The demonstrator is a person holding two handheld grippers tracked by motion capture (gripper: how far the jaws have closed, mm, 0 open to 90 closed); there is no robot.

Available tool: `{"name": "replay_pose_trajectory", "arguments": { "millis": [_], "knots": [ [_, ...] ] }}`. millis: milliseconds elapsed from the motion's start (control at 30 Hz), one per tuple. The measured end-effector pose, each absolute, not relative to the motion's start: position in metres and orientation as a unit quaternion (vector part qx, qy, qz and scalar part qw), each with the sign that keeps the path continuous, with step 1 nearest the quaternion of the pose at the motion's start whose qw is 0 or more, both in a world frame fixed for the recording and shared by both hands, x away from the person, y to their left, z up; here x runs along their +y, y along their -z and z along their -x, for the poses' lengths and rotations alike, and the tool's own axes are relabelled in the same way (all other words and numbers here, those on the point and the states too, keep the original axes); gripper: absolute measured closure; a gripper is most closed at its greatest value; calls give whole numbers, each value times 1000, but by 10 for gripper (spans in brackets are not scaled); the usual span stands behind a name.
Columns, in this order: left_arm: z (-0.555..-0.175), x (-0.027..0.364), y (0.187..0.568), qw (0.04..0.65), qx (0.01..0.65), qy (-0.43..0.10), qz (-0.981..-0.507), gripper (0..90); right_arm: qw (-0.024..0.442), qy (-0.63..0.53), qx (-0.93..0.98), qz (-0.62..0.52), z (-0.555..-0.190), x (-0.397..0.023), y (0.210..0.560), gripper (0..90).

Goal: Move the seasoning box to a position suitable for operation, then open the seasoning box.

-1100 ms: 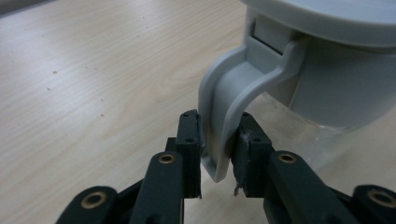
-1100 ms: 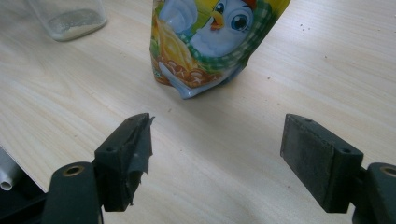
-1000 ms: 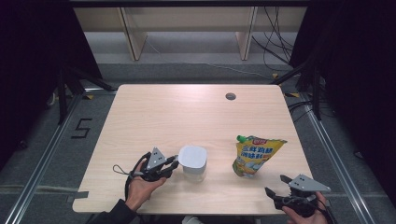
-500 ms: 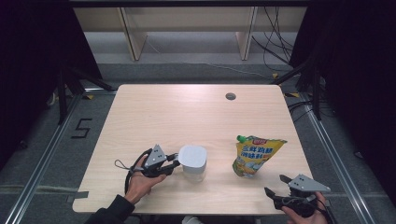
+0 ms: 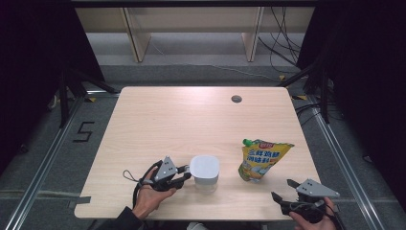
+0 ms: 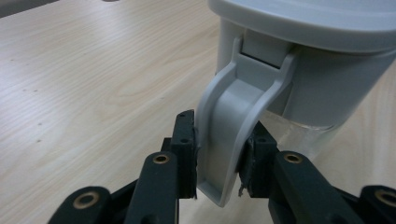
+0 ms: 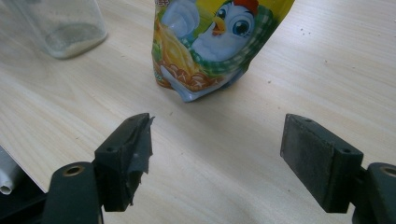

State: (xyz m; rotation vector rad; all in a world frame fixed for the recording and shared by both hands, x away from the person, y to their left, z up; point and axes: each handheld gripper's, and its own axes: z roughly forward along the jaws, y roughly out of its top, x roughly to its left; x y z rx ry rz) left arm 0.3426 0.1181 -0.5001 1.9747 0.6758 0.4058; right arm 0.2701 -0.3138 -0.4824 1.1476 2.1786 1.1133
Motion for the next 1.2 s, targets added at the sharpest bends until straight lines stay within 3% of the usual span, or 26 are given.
{"name": "replay_pose_trajectory", "arguments": {
  "millis": [600, 767, 833, 967, 1067, 1200],
  "knots": [
    [-331, 110, 498, 491, 276, -147, -813, 668, 198, -405, 783, -428, -266, -312, 483, 257],
    [-329, 115, 492, 478, 269, -147, -823, 530, 222, -402, 787, -412, -267, -316, 483, 257],
    [-330, 119, 488, 477, 272, -142, -824, 471, 200, -401, 782, -433, -264, -312, 483, 257],
    [-327, 124, 482, 477, 283, -137, -821, 397, 212, -401, 793, -407, -268, -312, 483, 279],
    [-322, 126, 477, 475, 285, -118, -824, 353, 193, -403, 787, -425, -265, -308, 484, 297],
    [-321, 129, 471, 482, 291, -114, -819, 367, 199, -403, 794, -408, -267, -309, 484, 297]
  ]
}}
